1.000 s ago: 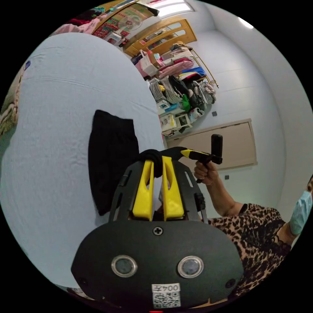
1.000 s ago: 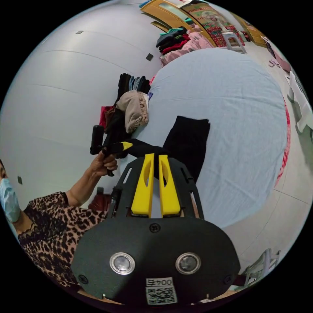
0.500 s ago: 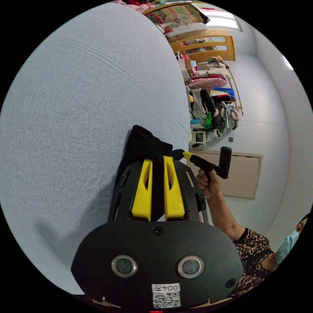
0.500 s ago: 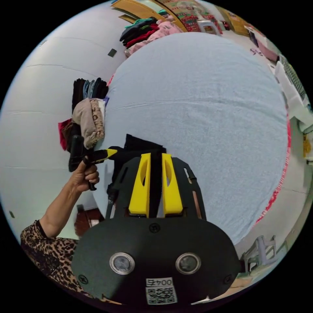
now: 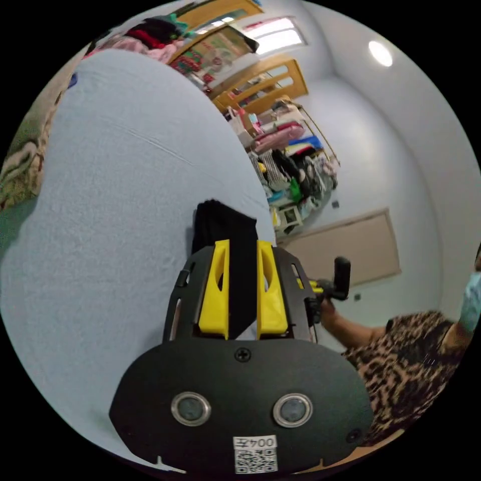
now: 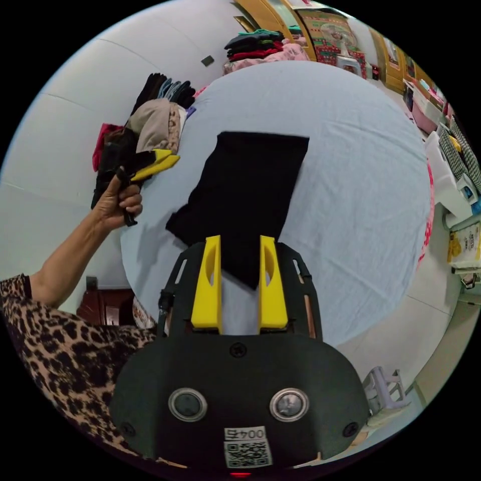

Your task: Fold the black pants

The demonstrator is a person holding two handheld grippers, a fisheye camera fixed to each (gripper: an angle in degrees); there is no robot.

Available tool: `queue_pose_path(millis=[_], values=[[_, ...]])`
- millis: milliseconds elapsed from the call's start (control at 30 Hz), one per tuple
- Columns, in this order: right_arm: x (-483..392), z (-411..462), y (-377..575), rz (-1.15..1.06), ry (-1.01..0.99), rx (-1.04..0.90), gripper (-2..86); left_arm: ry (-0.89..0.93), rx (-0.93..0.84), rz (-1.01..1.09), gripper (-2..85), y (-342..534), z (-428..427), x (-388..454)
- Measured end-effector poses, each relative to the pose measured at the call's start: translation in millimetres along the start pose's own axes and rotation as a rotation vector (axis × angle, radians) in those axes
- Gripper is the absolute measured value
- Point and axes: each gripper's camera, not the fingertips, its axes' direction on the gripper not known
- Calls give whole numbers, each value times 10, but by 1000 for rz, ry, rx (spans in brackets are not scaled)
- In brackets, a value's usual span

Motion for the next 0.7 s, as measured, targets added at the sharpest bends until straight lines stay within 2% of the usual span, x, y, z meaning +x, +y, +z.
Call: queue_pose_path(millis=[133,233,400,567,700], values=[[-66,152,268,0,56,-65,130,-223,-121,207,98,639,65,304],[-110,234,286,-1,71,-73,129,-331,-144,241,110,1009,177,376],[-224,365,137,-10,100,-96,118,-376,-165,264,115,1102,467,414],[-420,401,-73,-46,126,-103,57,-321,-126,278,46,985,600,499],[-558,345,-185,-93,191,-100,28,-368,-157,309,28,923,637,622]])
